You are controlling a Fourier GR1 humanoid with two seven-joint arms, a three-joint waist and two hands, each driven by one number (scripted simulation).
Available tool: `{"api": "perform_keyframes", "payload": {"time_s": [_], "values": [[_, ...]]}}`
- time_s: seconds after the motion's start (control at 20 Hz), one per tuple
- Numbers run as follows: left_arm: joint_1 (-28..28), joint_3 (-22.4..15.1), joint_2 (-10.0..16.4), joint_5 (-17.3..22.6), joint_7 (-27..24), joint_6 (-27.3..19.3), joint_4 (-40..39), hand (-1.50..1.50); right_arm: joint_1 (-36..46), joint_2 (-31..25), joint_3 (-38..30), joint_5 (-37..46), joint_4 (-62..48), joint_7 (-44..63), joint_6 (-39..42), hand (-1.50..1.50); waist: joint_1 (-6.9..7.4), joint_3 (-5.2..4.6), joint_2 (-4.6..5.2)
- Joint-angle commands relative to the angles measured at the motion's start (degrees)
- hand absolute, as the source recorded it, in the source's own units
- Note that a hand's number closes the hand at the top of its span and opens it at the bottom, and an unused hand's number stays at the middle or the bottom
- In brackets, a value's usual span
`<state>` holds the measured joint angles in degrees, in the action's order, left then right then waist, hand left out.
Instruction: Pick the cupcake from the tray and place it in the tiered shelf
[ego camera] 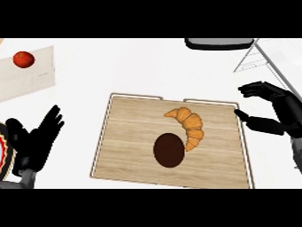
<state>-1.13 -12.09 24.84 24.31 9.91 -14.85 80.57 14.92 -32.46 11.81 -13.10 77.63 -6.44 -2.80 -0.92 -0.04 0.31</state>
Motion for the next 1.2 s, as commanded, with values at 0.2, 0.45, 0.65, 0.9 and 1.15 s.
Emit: {"api": "perform_keyframes", "payload": {"time_s": [0.2, 0.45, 0.65, 0.9, 1.15], "values": [[1.2, 0.4, -1.9, 0.1, -0.6, 3.7, -5.1, 0.0, -3.9, -5.7, 2.2, -1.2, 10.2, 1.2, 13.3, -1.5, 0.24, -0.06, -0.47], [0.3, 2.3, 0.3, 0.9, 2.9, 4.8, -2.1, 0.0, -5.0, -11.0, 1.9, -4.8, 23.7, 13.2, 17.7, -1.5, 0.2, -0.08, -0.68], [-1.0, 0.6, -1.6, -1.7, 5.5, 1.9, -0.7, 0.0, -3.4, -12.2, 3.3, -4.5, 31.9, 25.0, 16.6, -1.5, 0.33, -0.04, -0.61], [-0.8, 2.1, -1.2, -1.1, 4.5, 4.2, -1.5, 0.0, 3.2, -10.6, 7.3, -0.9, 38.5, 43.9, 10.4, -1.5, 0.88, -0.06, -0.54], [-2.8, 3.3, -2.1, -1.7, 1.9, 6.6, -6.3, 0.0, 9.9, -4.2, 14.4, 9.0, 37.0, 54.3, 6.9, -1.5, 1.11, -0.06, -0.31]]}}
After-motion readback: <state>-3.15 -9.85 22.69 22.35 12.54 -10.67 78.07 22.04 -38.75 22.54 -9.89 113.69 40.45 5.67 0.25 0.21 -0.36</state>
